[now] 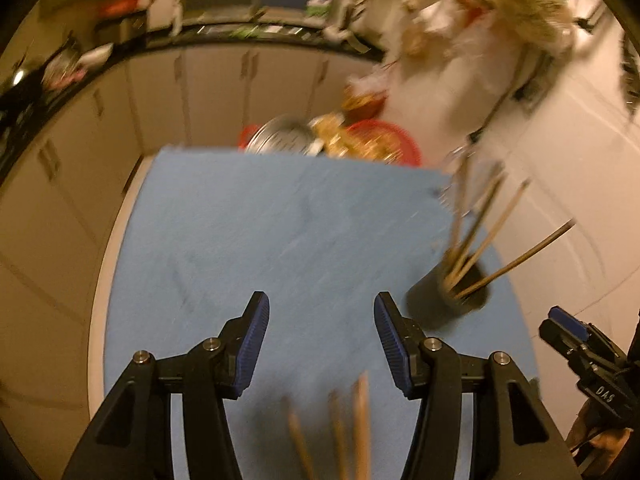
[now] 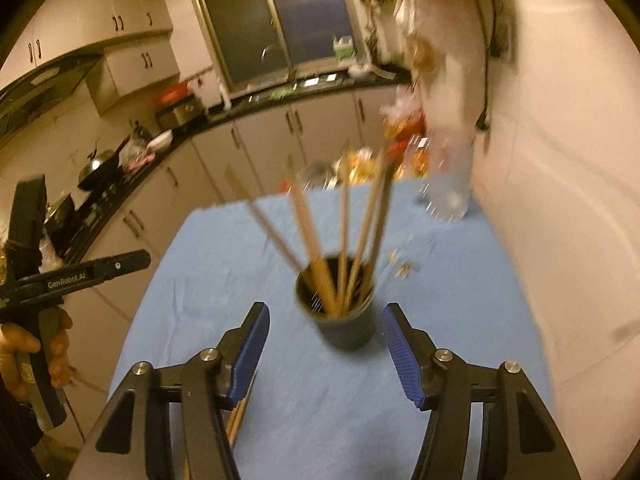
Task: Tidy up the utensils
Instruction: 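Move both tools back down over the remaining chopsticks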
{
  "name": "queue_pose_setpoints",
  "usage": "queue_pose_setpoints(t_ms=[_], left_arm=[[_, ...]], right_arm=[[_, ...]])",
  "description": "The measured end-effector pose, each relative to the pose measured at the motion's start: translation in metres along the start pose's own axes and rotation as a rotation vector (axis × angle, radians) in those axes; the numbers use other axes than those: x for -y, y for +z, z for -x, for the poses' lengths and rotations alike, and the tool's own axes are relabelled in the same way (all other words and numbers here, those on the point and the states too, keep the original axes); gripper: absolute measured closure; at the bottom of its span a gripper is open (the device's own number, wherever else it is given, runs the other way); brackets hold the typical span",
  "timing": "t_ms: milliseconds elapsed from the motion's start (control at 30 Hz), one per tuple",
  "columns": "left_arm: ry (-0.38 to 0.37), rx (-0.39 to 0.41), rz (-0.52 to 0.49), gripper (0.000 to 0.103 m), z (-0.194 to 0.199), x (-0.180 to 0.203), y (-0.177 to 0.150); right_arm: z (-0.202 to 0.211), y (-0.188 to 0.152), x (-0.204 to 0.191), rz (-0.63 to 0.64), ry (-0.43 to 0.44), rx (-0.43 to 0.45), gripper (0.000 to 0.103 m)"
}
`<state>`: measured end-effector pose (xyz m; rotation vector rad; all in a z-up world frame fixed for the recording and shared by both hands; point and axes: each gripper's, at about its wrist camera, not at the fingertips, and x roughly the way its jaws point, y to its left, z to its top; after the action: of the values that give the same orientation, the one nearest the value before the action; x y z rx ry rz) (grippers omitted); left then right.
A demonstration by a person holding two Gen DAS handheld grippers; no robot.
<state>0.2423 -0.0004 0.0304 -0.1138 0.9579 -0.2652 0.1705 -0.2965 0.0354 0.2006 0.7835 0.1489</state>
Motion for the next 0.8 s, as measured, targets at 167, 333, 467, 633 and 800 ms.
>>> queue_pose_setpoints(t_ms=[167, 333, 467, 633, 800], left_arm=[[0.042, -0.114, 0.054, 0.048, -0.023, -0.032, -0.047], [0.054, -0.194, 0.071, 0.048, -0.044, -0.039, -0.077], [0.057, -0.227, 0.066, 0.048, -0.053, -0.039, -0.093], [0.065, -0.274, 0.051, 0.048, -0.068, -0.036, -0.108], [0.073, -0.301, 0.011, 0.048, -0.083, -0.024, -0.116]], right_arm=[[-0.037, -0.031, -0.018, 0.008, 0.046, -0.127, 0.041], [-0.074, -0.059, -0.036, 0.036, 0.083, -0.249, 0.041], [-0.089, -0.067, -0.043, 0.044, 0.089, -0.285, 0.041], [-0.106, -0.07, -0.049, 0.064, 0.092, -0.328, 0.042], [-0.13, -0.093, -0.058, 0.077, 0.098, -0.417, 0.048]])
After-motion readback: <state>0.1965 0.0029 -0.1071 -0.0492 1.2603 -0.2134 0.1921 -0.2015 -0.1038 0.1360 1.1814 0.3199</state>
